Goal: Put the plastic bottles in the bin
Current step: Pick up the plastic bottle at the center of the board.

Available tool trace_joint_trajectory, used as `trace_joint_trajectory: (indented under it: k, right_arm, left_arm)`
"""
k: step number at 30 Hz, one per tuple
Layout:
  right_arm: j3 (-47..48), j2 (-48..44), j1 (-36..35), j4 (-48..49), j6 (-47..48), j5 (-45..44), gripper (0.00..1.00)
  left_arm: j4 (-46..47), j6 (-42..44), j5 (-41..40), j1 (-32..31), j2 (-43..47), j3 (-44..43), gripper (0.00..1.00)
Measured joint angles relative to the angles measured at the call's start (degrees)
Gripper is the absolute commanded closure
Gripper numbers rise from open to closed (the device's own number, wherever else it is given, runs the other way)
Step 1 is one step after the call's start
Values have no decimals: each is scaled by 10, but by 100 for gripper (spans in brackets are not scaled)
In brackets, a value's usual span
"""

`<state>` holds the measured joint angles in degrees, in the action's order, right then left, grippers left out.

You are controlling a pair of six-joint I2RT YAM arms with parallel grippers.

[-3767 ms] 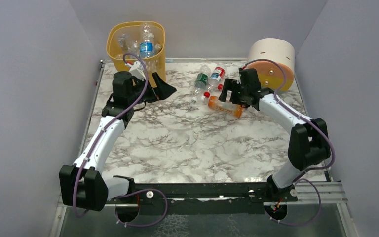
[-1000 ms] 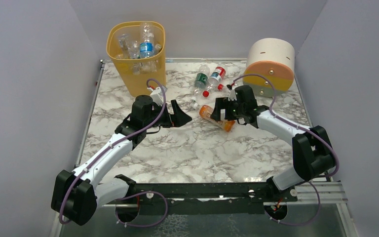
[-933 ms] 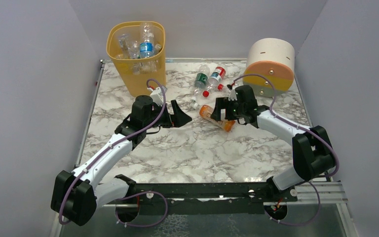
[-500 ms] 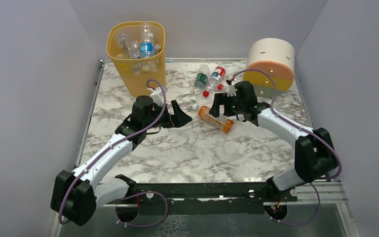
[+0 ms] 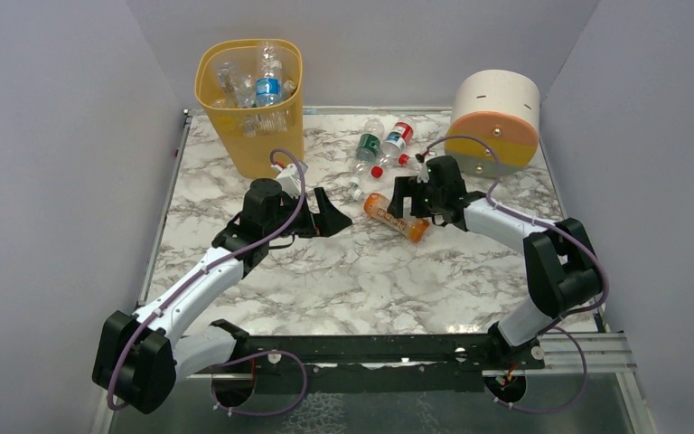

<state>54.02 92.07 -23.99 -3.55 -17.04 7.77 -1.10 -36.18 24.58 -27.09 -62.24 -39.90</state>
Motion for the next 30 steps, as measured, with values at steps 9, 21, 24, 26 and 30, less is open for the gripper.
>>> trace_joint_trajectory:
  k: [9, 21, 24, 26, 30]
  right_arm:
    - [-73, 0, 1, 37, -10, 36, 0]
    - [-127, -26, -26, 72, -33, 85, 21]
    - [-127, -26, -33, 74, -37, 93, 30]
    - [-127, -26, -36, 73, -40, 98, 34]
    - [-125, -34, -41, 64, -42, 103, 40]
  left_arm:
    - [28, -10, 0, 0, 0, 27, 1]
    - [41, -13, 0, 0, -13, 31, 1]
    - [43, -14, 0, 0, -17, 31, 1]
    - [44, -15, 0, 0, -17, 31, 1]
    - [49, -18, 0, 0, -17, 33, 1]
